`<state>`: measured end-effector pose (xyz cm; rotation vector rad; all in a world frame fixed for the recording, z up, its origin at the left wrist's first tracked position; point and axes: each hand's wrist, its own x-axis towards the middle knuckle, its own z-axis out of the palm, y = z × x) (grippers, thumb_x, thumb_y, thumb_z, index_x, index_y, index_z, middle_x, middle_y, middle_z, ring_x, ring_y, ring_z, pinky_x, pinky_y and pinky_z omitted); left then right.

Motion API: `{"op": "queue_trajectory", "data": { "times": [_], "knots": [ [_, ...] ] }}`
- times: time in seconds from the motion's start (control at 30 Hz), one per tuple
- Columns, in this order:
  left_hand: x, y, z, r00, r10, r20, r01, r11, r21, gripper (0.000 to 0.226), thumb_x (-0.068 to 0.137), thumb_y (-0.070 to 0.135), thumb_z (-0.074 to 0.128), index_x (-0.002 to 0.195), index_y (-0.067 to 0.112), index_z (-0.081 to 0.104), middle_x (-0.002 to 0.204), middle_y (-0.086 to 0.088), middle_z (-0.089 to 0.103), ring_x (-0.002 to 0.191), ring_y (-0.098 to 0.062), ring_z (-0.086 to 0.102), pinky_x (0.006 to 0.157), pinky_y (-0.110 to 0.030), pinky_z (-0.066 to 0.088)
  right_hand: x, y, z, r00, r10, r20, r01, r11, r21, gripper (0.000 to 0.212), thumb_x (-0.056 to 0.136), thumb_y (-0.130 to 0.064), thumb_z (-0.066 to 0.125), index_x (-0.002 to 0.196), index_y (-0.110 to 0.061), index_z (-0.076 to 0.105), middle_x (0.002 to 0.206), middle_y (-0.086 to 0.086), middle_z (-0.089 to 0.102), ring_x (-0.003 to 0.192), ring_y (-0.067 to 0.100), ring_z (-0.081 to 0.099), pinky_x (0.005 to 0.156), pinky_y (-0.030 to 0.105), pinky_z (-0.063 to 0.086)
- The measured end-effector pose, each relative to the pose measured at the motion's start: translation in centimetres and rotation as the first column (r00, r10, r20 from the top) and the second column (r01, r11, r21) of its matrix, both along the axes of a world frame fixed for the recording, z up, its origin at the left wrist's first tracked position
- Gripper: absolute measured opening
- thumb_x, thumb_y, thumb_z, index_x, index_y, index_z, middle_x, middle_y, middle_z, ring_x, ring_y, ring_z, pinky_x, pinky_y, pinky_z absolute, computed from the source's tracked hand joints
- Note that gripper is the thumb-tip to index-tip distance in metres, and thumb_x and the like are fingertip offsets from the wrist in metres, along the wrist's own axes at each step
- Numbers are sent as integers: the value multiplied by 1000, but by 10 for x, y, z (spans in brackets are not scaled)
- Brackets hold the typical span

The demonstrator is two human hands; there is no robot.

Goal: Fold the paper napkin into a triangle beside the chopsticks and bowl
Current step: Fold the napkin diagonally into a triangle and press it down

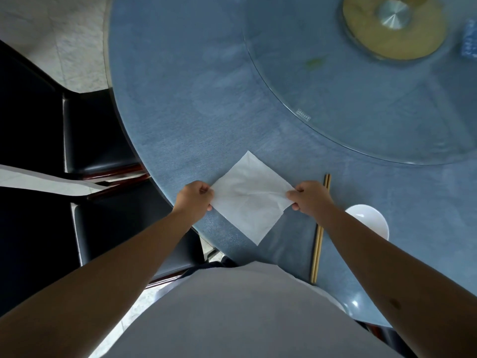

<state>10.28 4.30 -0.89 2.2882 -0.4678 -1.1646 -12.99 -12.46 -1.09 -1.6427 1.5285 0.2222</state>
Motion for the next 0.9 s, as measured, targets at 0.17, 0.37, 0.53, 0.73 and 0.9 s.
{"op": "queue_trajectory", "data": {
  "times": [0.17, 0.37, 0.53, 0.73, 0.9],
  "knots": [
    [9, -17, 7, 991, -110, 79, 111, 994, -2, 9, 94, 23, 54, 91, 20, 62, 71, -5, 68, 58, -12, 62, 49, -24, 44, -6, 3, -2, 993, -113, 46, 112, 993, 34, 23, 81, -19, 64, 80, 4, 63, 56, 9, 69, 56, 20, 62, 72, 47, 56],
    [14, -23, 3, 964, -196, 179, 196, 980, 18, 15, 92, 27, 53, 106, 21, 57, 99, -5, 63, 75, -20, 59, 56, -29, 50, -6, 8, 9, 991, 45, -123, -54, 996, -71, 21, 79, -23, 59, 70, -6, 65, 59, 5, 67, 61, 24, 63, 61, 33, 49],
    [-23, 1, 1, 644, -509, 571, 532, 834, 143, 55, 90, 34, 54, 139, 15, 38, 137, -8, 43, 123, -29, 42, 102, -44, 38, 1, 20, 10, 949, 221, -224, -279, 920, -275, 35, 85, -39, 57, 115, -23, 48, 110, 0, 52, 102, 28, 54, 76, 38, 44],
    [-71, 32, -25, 129, -721, 681, 937, 314, 155, 49, 87, 34, 49, 132, 14, 49, 144, -11, 47, 131, -33, 44, 95, -44, 41, 36, 11, -11, 818, 530, -226, -571, 695, -437, 47, 82, -32, 55, 127, -19, 47, 129, 5, 50, 116, 30, 45, 92, 43, 40],
    [-72, 41, -39, 15, -773, 634, 956, 197, 218, 59, 94, 44, 43, 143, 13, 40, 156, -14, 30, 145, -31, 24, 112, -46, 27, 76, -13, -18, 933, 341, -113, -355, 832, -425, 28, 83, -30, 57, 108, -17, 58, 115, 8, 58, 110, 32, 50, 84, 39, 43]
  ]
}}
